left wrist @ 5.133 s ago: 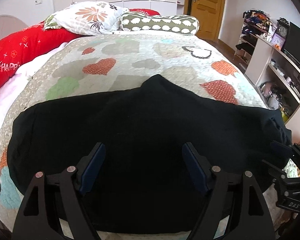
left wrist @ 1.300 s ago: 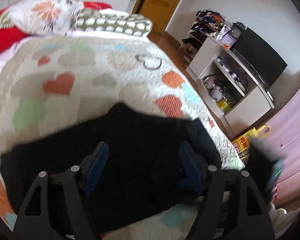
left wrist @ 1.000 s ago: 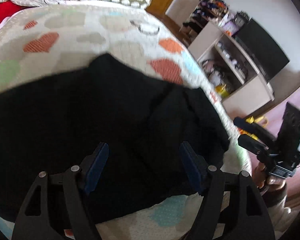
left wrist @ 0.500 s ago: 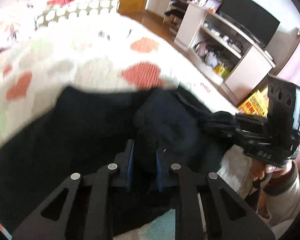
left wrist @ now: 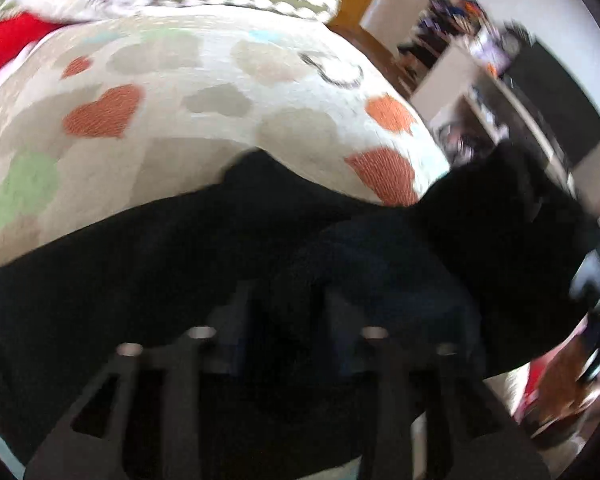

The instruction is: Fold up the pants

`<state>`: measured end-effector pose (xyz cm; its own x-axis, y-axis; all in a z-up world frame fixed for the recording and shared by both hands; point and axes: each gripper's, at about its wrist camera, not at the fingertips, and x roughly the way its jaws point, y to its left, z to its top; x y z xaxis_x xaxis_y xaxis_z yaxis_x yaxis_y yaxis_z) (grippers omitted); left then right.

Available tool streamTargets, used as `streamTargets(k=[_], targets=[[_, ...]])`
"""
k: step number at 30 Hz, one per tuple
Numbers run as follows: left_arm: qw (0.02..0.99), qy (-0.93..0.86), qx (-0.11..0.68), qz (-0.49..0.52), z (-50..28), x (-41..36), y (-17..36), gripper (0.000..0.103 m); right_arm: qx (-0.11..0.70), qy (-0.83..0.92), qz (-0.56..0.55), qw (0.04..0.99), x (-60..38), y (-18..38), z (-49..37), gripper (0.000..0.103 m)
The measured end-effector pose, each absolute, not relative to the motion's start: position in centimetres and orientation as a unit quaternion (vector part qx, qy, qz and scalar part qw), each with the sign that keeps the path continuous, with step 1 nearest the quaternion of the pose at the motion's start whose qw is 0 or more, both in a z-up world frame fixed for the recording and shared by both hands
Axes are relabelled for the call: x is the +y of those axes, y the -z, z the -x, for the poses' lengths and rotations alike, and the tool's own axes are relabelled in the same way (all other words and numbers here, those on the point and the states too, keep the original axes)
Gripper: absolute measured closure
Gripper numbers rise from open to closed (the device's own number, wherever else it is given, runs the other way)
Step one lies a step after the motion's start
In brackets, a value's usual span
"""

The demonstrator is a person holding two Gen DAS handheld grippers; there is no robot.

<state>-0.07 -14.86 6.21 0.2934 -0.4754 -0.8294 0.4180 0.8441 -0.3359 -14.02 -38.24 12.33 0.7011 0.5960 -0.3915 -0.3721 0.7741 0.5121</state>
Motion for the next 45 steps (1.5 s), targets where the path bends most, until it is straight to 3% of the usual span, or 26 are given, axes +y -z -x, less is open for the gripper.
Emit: streamTargets(k=[2, 6, 10, 12, 13, 14, 18, 22, 24, 26, 27, 30, 36, 41, 43, 45], targets=[[0.819, 0.262, 0.509, 0.051, 0.1, -12.2, -7.4, 0.047, 0.290, -0.281, -0.169, 0.899, -35.4, -11.9, 13.2, 0.093], [0.829, 0.241, 0.498, 0.080, 0.3, -8.7, -8.7, 0.043, 0.328, -0.299, -0.132, 0.886, -30.3, -8.4, 11.1, 0.090], [0.829, 0.248, 0.497, 0.072, 1.7, -8.5, -8.9, 0.040, 0.425, -0.276, -0.113, 0.854, -28.2, -3.6, 9.6, 0.083], [0.825, 0.256, 0.500, 0.068, 2.5, -9.2, -8.7, 0.036, 0.408, -0.285, -0.148, 0.855, -30.0, -4.8, 10.7, 0.059], [0.822, 0.260, 0.502, 0.067, 2.7, -9.7, -8.6, 0.036, 0.403, -0.282, -0.161, 0.856, -30.9, -5.5, 11.1, 0.039], [0.820, 0.265, 0.504, 0.065, 3.0, -10.1, -8.4, 0.036, 0.394, -0.278, -0.175, 0.858, -32.1, -6.3, 11.7, 0.033], [0.814, 0.276, 0.506, 0.069, 4.0, -12.1, -7.6, 0.031, 0.342, -0.237, -0.175, 0.892, -37.1, -8.9, 13.7, 0.033], [0.805, 0.260, 0.529, 0.066, 4.0, -14.5, -5.3, 0.030, 0.377, -0.187, -0.156, 0.894, -38.2, -7.3, 13.1, 0.056], [0.800, 0.260, 0.537, 0.061, 4.0, -15.6, -4.3, 0.031, 0.390, -0.179, -0.149, 0.891, -38.1, -6.2, 12.9, 0.059], [0.806, 0.249, 0.535, 0.053, 4.1, -16.2, -3.9, 0.055, 0.397, -0.170, -0.128, 0.893, -37.6, -5.6, 13.0, 0.060], [0.805, 0.250, 0.537, 0.045, 4.2, -16.4, -4.0, 0.075, 0.397, -0.170, -0.124, 0.893, -37.4, -5.6, 12.9, 0.060], [0.801, 0.283, 0.525, 0.047, 5.3, -16.2, -6.0, 0.085, 0.384, -0.176, -0.116, 0.899, -36.6, -6.5, 12.3, 0.059], [0.816, 0.249, 0.522, 0.016, 5.6, -16.2, -5.7, 0.084, 0.384, -0.173, -0.080, 0.903, -34.4, -6.6, 9.9, 0.059], [0.813, 0.230, 0.533, 0.047, 5.4, -14.8, -4.4, 0.068, 0.426, -0.140, -0.039, 0.893, -32.7, -3.1, 7.7, 0.059], [0.821, 0.216, 0.526, 0.046, 5.6, -14.1, -5.2, 0.053, 0.423, -0.140, -0.037, 0.895, -32.9, -3.6, 8.2, 0.059], [0.831, 0.207, 0.514, 0.046, 5.7, -13.5, -6.1, 0.052, 0.423, -0.134, -0.034, 0.896, -33.1, -4.0, 8.7, 0.059]])
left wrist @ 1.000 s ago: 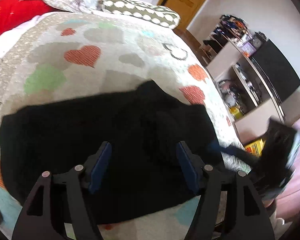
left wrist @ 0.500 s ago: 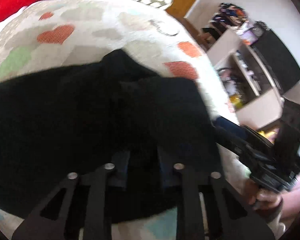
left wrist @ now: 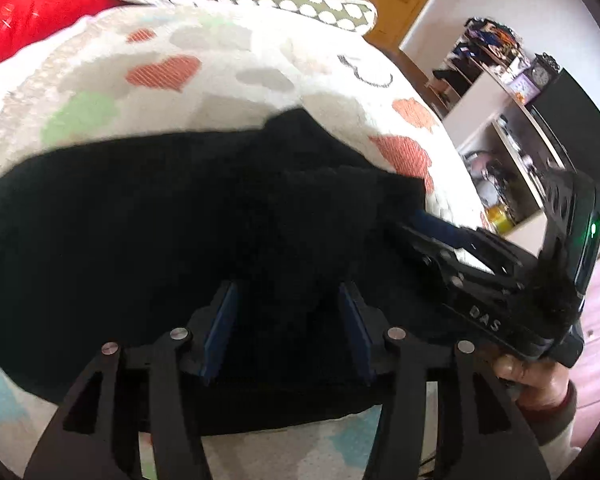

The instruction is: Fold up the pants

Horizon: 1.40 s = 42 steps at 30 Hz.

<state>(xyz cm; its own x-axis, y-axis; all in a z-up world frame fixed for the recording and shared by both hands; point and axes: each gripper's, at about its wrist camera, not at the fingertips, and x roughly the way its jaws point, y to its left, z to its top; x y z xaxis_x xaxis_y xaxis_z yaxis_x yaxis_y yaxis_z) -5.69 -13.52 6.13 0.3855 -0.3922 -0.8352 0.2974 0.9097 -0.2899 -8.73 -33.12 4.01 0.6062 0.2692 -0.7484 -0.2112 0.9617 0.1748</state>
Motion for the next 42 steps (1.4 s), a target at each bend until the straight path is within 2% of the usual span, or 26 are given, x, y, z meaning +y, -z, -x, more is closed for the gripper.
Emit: streamTargets(k=[10, 19, 25, 42], targets=[[0.850, 0.207, 0.483, 0.042, 4.5, -15.2, -7.7, 0.047, 0.408, -0.126, -0.023, 0.904, -33.0, -6.0, 11.8, 0.053], [0.848, 0.180, 0.498, 0.025, 2.3, -16.3, -5.4, 0.045, 0.412, -0.134, -0.026, 0.901, -32.9, -5.9, 13.6, 0.052], [0.847, 0.172, 0.503, 0.025, 1.5, -16.4, -3.8, 0.035, 0.431, -0.146, -0.027, 0.890, -32.3, -3.6, 13.8, 0.050], [0.858, 0.175, 0.481, 0.037, 5.4, -13.7, -6.3, 0.035, 0.421, -0.128, -0.005, 0.898, -32.0, -6.0, 13.4, 0.049]])
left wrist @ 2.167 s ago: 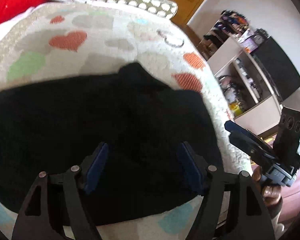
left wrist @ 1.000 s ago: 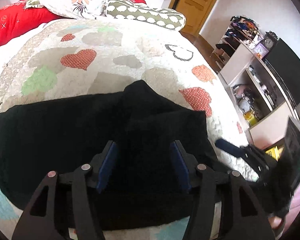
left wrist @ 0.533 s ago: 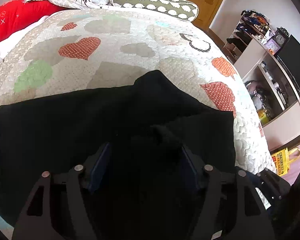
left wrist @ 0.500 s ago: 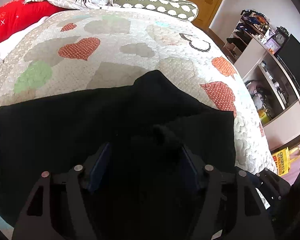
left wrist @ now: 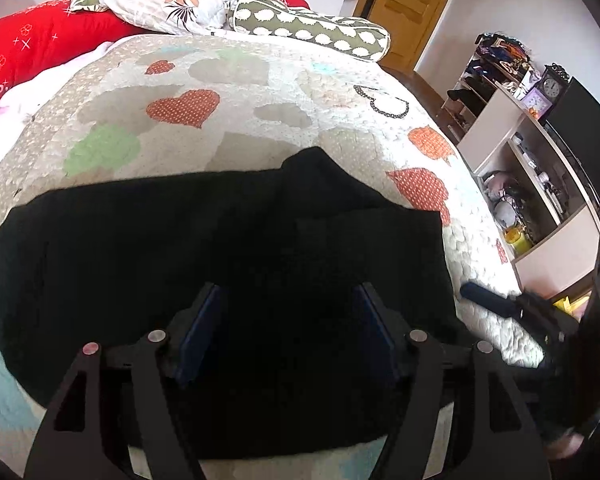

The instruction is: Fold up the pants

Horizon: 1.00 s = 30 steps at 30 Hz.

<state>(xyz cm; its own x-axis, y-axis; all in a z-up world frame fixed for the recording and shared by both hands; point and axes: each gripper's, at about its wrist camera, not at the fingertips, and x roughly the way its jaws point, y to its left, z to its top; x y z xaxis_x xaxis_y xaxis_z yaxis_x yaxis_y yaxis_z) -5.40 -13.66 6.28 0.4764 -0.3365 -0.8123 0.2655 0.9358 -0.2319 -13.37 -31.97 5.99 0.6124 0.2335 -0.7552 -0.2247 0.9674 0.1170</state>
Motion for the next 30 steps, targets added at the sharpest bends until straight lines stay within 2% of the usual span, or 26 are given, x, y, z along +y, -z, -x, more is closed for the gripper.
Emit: streamTargets(k=[9, 12, 14, 18, 26, 30], targets=[[0.851, 0.163, 0.497, 0.042, 5.8, -13.5, -4.3, 0.034, 0.410, -0.125, -0.024, 0.903, -32.6, -6.8, 9.1, 0.046], [0.852, 0.162, 0.496, 0.045, 5.9, -13.5, -4.2, 0.034, 0.410, -0.146, -0.024, 0.900, -31.2, -6.5, 7.6, 0.048], [0.853, 0.161, 0.495, 0.046, 6.0, -13.5, -4.2, 0.033, 0.411, -0.155, -0.025, 0.898, -30.3, -6.2, 6.7, 0.057], [0.852, 0.160, 0.495, 0.054, 5.8, -13.3, -4.0, 0.032, 0.437, -0.154, 0.001, 0.886, -28.0, -4.3, 4.7, 0.057], [0.854, 0.158, 0.493, 0.052, 6.2, -13.2, -4.6, 0.033, 0.420, -0.147, 0.018, 0.895, -29.0, -6.4, 8.3, 0.056], [0.859, 0.149, 0.487, 0.049, 6.4, -12.9, -4.8, 0.033, 0.431, -0.146, 0.010, 0.891, -29.9, -5.2, 10.8, 0.053]])
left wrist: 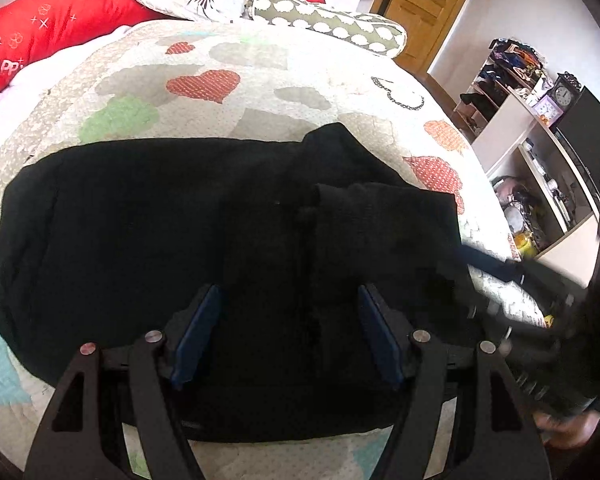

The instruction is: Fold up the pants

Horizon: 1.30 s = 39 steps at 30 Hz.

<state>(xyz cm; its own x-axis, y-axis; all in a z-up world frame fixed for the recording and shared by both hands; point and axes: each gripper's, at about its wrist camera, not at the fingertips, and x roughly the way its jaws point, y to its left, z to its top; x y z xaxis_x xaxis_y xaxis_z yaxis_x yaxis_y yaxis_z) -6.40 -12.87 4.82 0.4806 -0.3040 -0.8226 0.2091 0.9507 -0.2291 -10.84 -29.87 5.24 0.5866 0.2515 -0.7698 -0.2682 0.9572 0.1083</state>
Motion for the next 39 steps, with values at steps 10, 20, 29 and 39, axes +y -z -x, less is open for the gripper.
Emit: streamTargets(k=[10, 20, 29, 39], targets=[[0.874, 0.128, 0.468, 0.041, 7.7, -11.8, -6.5, 0.027, 0.415, -0.148, 0.005, 0.898, -29.3, -6.2, 11.4, 0.050], [0.881, 0.092, 0.461, 0.042, 9.3, -9.2, -6.8, 0.026, 0.440, -0.177, 0.017, 0.880, -25.0, -4.4, 6.1, 0.048], [0.885, 0.067, 0.457, 0.059, 9.6, -7.2, -6.8, 0.025, 0.419, -0.179, 0.029, 0.890, -25.6, -5.9, 8.9, 0.045], [0.885, 0.053, 0.457, 0.072, 10.0, -5.8, -6.5, 0.026, 0.418, -0.190, 0.026, 0.888, -25.1, -6.2, 10.1, 0.040]])
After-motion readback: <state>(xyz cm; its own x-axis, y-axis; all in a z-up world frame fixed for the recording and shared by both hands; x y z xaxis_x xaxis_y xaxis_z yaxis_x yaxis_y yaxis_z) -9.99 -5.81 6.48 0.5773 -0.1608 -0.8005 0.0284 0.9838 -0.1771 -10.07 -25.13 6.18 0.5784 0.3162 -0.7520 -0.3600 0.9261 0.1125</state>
